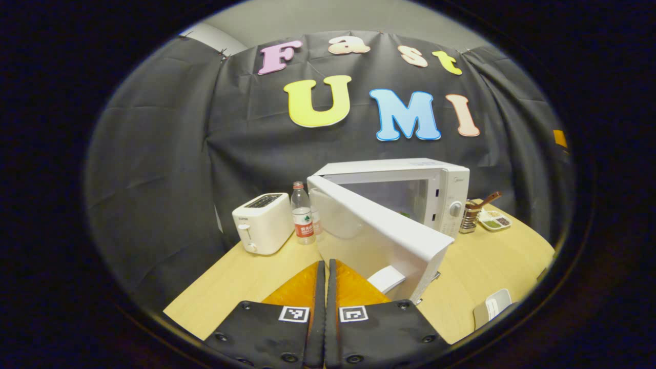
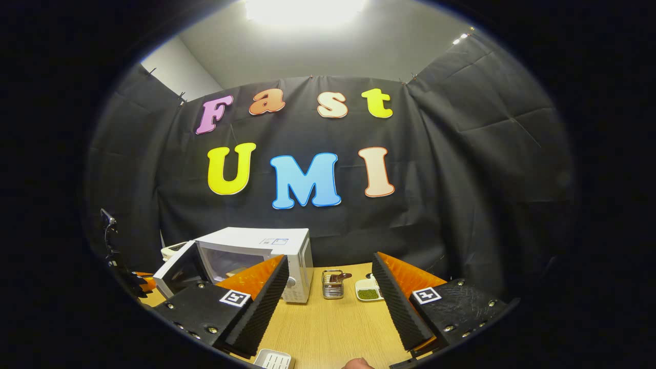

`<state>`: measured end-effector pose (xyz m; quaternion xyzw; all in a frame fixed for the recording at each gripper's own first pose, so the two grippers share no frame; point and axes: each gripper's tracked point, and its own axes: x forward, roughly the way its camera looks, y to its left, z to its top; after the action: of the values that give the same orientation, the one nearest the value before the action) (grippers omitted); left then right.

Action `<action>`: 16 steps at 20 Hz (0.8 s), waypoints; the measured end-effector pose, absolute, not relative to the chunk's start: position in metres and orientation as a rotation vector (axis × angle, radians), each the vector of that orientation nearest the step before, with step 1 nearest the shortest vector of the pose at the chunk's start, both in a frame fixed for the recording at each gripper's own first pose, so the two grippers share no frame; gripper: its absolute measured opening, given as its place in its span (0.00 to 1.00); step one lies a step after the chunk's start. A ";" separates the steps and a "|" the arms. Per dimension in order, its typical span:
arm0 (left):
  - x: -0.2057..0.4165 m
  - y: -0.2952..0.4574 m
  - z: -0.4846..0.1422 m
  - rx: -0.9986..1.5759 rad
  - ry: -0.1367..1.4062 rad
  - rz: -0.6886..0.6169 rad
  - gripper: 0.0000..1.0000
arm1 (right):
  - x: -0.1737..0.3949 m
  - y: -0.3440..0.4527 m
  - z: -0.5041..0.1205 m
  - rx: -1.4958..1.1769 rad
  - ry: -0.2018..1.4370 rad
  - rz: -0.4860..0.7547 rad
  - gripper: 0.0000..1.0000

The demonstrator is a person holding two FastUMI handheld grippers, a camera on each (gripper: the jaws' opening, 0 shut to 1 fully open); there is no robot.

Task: Open the microwave oven with the left hand, put the food in, and close the microwave oven.

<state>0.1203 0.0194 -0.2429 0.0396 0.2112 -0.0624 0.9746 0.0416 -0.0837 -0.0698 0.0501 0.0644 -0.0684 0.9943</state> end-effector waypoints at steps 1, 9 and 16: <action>0.125 0.010 -0.242 0.080 0.425 -0.148 0.07 | 0.042 -0.085 -0.071 0.098 0.131 -0.145 0.99; 0.175 -0.056 -0.240 0.058 0.410 -0.305 0.07 | 0.044 -0.095 -0.078 0.099 0.158 -0.228 0.99; 0.221 -0.103 -0.254 0.038 0.414 -0.437 0.02 | 0.042 -0.099 -0.078 0.060 0.169 -0.321 0.99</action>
<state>0.2211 -0.1027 -0.2541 0.0186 0.2040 -0.2152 0.9549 0.0424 -0.0995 -0.0784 0.0299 0.0838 -0.1594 0.9832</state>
